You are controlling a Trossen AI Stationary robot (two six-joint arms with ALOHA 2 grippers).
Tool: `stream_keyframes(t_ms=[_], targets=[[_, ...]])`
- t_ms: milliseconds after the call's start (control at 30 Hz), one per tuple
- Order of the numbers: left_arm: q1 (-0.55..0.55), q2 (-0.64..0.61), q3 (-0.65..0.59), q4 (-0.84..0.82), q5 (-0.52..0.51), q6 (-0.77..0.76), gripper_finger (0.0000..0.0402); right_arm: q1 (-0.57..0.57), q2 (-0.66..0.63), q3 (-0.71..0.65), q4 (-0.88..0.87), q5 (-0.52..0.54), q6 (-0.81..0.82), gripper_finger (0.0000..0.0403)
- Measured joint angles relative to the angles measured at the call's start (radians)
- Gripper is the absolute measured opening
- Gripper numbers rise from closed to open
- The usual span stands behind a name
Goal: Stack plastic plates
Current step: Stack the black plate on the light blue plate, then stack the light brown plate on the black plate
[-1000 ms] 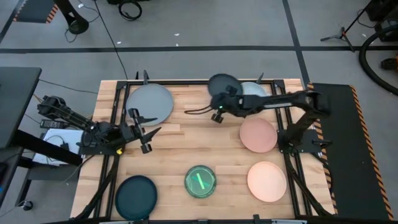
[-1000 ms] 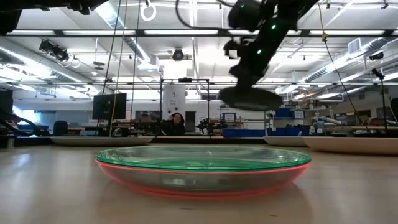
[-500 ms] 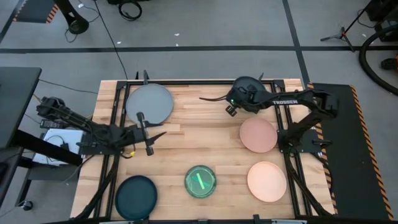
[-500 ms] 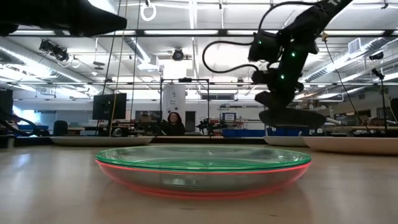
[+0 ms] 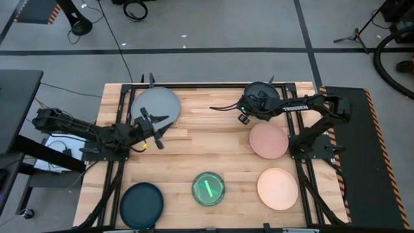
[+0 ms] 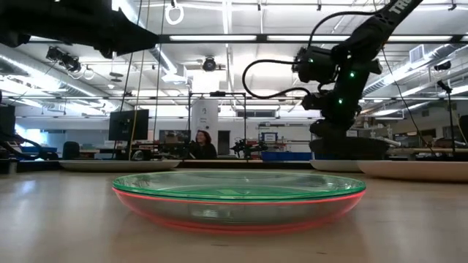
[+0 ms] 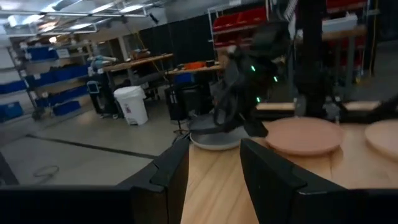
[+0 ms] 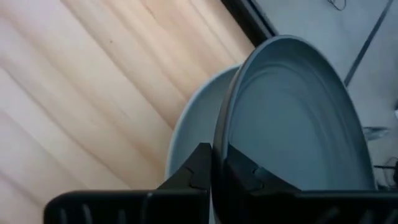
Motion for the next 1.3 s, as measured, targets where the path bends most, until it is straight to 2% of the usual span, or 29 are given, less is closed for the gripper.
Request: stream_keyframes(t_ms=[200, 333, 433, 633, 767, 1033, 1200, 1300], targets=[[-0.002, 0.001, 0.0, 0.032, 0.047, -0.036, 0.0151, -0.003, 0.0, -0.108, 0.153, -0.009, -0.006, 0.0053], [-0.002, 0.001, 0.0, 0.032, 0.067, -0.051, 0.0151, -0.005, 0.0, -0.126, 0.179, -0.045, 0.0, 0.0079], [-0.002, 0.001, 0.0, 0.032, 0.066, -0.051, 0.0151, 0.003, -0.008, -0.095, 0.13, -0.073, -0.001, 0.0111], [-0.002, 0.001, 0.0, 0.03, 0.066, -0.05, 0.0151, 0.048, -0.048, 0.044, -0.078, -0.066, 0.011, 0.0187], [-0.001, 0.001, 0.0, 0.027, 0.066, -0.047, 0.0151, 0.145, -0.06, 0.143, -0.246, -0.11, 0.205, 0.0209], [0.001, 0.001, 0.0, 0.031, 0.066, 0.007, 0.0151, 0.459, 0.08, 0.35, -0.676, -0.125, 0.744, 0.0188], [-0.003, 0.001, 0.0, 0.047, 0.072, 0.021, 0.0151, 0.578, 0.175, 0.526, -0.902, -0.109, 0.92, 0.018], [-0.028, 0.001, 0.0, 0.033, 0.149, -0.032, 0.0151, 0.625, 0.216, 0.593, -0.963, -0.105, 0.98, 0.0179]])
